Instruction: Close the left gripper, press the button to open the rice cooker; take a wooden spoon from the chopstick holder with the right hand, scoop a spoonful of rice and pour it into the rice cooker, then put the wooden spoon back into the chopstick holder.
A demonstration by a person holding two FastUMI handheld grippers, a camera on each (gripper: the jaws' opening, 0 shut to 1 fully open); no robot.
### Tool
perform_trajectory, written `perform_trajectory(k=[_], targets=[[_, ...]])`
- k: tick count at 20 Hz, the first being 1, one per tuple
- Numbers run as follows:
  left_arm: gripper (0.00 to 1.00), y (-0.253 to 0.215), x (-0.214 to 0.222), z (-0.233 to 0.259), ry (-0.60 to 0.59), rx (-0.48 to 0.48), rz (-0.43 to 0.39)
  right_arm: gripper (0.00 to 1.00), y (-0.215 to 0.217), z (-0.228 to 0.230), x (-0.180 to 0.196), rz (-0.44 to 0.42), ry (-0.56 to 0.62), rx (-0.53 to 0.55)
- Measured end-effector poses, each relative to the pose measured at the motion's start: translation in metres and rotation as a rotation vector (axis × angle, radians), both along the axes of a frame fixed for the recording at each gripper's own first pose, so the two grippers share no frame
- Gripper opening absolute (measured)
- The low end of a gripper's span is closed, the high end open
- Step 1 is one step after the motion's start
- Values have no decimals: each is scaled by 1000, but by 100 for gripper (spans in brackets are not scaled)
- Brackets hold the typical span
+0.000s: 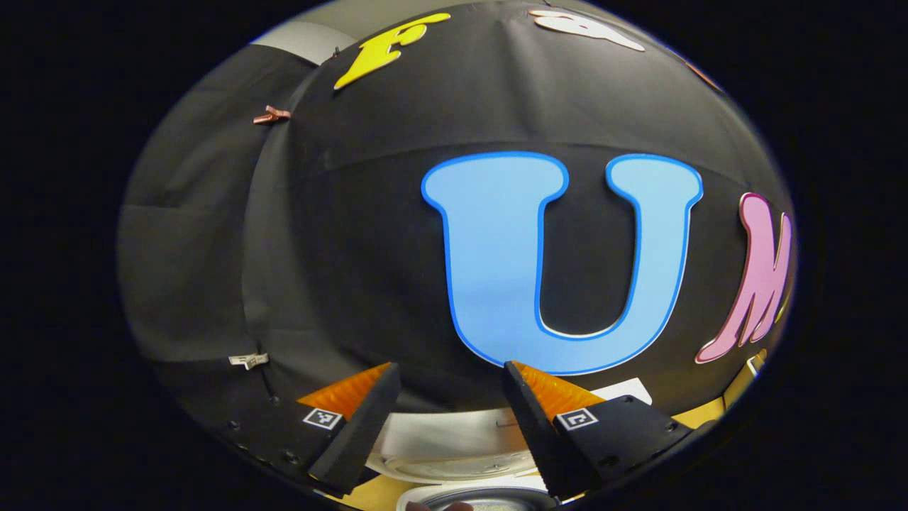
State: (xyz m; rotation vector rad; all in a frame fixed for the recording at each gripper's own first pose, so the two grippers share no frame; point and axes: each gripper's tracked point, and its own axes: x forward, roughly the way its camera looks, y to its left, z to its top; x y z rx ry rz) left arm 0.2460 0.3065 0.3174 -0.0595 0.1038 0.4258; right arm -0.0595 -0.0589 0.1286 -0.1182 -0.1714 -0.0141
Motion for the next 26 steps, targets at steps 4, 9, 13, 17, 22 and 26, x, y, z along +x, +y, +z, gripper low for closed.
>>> perform_trajectory(k=[4, 9, 13, 17, 22, 26], targets=[[99, -21, -36, -10, 31, -14, -27, 66, -6, 1, -2, 5, 0, -6], [99, -60, -103, -42, 45, -38, -106, 66, -1, 5, -7, 56, -27, 16], [98, -93, -149, -100, 118, -88, -161, 66, 11, 11, -18, 113, -51, 41], [96, -107, -159, -191, 254, -233, -171, 66, 18, 26, -33, 143, -98, 50], [98, -114, -149, -202, 223, -162, -158, 66, 24, 24, -35, 153, -95, 34], [99, -125, -154, -216, 334, -84, -202, 66, 23, 16, -33, 161, -91, 62]])
